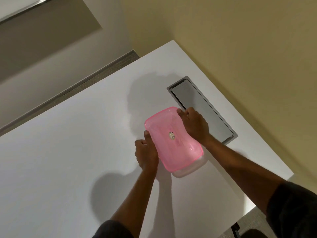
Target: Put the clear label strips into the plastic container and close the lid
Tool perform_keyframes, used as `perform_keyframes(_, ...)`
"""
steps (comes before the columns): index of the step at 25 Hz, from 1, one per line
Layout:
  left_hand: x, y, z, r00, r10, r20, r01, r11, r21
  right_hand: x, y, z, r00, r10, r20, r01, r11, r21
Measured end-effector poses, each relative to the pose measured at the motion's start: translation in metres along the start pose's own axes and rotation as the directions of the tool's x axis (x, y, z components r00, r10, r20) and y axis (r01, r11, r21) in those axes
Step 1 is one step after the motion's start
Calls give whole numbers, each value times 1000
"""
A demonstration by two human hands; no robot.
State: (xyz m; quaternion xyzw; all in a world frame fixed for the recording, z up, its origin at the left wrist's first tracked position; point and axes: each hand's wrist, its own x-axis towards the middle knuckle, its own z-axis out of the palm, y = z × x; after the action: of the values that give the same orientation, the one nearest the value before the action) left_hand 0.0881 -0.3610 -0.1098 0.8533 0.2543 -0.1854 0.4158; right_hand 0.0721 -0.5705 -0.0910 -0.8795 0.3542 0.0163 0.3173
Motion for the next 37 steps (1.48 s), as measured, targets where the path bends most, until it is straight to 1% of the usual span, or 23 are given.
perform_keyframes(1, -12, -6, 1, 1000, -16, 21, 16, 1000, 16, -14, 11, -1, 999, 40, 20, -39, 999, -37)
perform_keyframes(3, -30, -12, 6, 999, -4, 45, 1, 998, 59, -36, 26, 1, 991, 126, 44, -122, 988, -98)
perform_keyframes(5, -40, -13, 10, 999, 23, 39, -27, 996, 85, -48, 34, 5, 985, 166, 50, -159, 980, -116)
perform_keyframes(9, -46, -14, 14, 996, 86, 11, -87, 992, 96, -52, 30, 5, 987, 153, 48, -147, 983, -112)
perform_keyframes(14, -48, -12, 23, 995, 93, -41, -88, 989, 115, -46, 25, -1, 991, 133, 29, -130, 987, -92)
perform_keyframes(19, -48, -15, 26, 984, 154, -94, -144, 984, 102, -46, 27, 3, 990, 143, 15, -142, 989, -51)
perform_keyframes(22, -49, -13, 27, 982, 146, -122, -138, 988, 72, -45, 24, 5, 987, 163, -12, -163, 985, -62)
perform_keyframes(26, -52, -11, 25, 987, 107, -122, -101, 993, 57, -46, 22, 5, 981, 189, -45, -192, 979, -67)
perform_keyframes(30, -54, -9, 16, 993, 92, -75, -86, 993, 85, -51, 19, -1, 983, 179, -43, -182, 979, -95)
perform_keyframes(32, -51, -14, 7, 995, 92, -39, -85, 984, 156, -54, 18, -8, 985, 170, -31, -173, 978, -116)
perform_keyframes(34, -49, -21, -9, 992, 124, -11, -119, 971, 205, -56, 12, -16, 990, 139, -39, -142, 984, -105)
perform_keyframes(36, -48, -29, -31, 984, 180, -15, -172, 961, 216, -59, 4, -26, 997, 57, -44, -61, 993, -103)
perform_keyframes(37, -43, -34, -42, 973, 227, -40, -215, 956, 201, -58, 4, -30, 998, -17, -61, 11, 994, -108)
